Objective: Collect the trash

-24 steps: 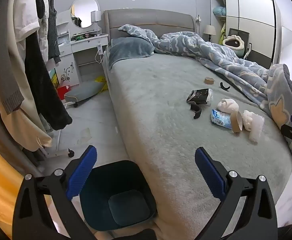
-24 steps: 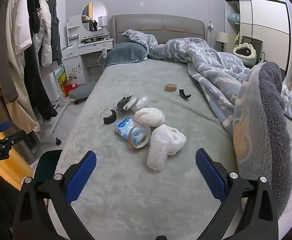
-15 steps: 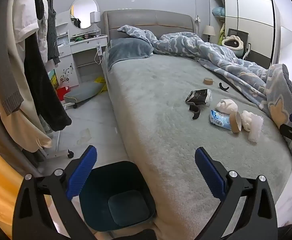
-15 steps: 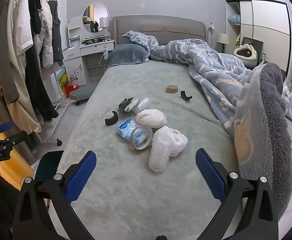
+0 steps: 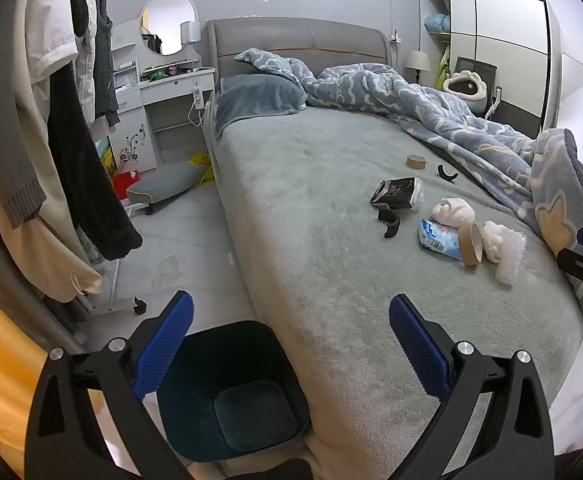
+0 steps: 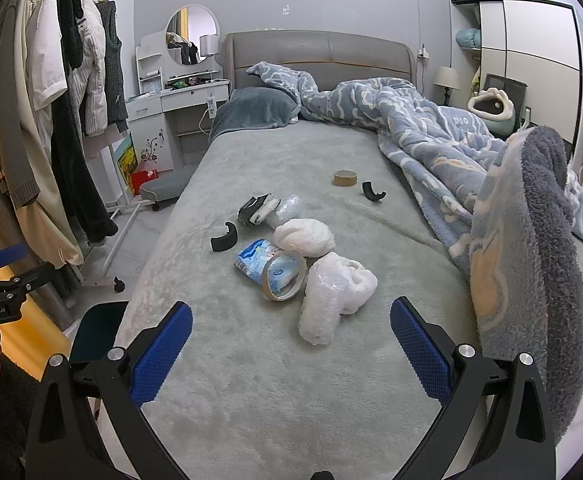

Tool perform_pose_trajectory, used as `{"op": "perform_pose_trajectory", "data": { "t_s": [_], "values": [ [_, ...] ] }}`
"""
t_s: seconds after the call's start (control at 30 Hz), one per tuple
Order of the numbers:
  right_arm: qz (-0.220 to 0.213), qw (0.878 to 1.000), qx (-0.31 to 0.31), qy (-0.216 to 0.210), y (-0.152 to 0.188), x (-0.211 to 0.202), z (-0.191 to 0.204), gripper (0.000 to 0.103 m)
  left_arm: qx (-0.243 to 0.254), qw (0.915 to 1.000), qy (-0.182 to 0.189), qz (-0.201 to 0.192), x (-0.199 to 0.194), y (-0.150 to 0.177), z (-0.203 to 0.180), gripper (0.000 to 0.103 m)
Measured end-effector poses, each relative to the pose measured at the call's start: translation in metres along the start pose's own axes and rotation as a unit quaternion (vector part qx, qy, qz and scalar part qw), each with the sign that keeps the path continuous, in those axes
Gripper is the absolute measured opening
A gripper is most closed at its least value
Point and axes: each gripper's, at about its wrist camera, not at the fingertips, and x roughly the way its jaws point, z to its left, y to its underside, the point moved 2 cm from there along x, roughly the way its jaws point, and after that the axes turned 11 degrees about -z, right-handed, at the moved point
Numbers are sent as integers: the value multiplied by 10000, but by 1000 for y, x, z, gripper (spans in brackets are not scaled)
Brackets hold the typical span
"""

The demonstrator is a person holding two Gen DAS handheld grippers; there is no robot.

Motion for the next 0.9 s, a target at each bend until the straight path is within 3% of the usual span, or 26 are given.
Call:
{"op": "perform_pose_trajectory", "data": {
  "t_s": [0.9],
  "values": [
    [5,10000,-15,-35,1,2,3,100,13,10000,-1,4,2,2,-1,100]
  ]
}}
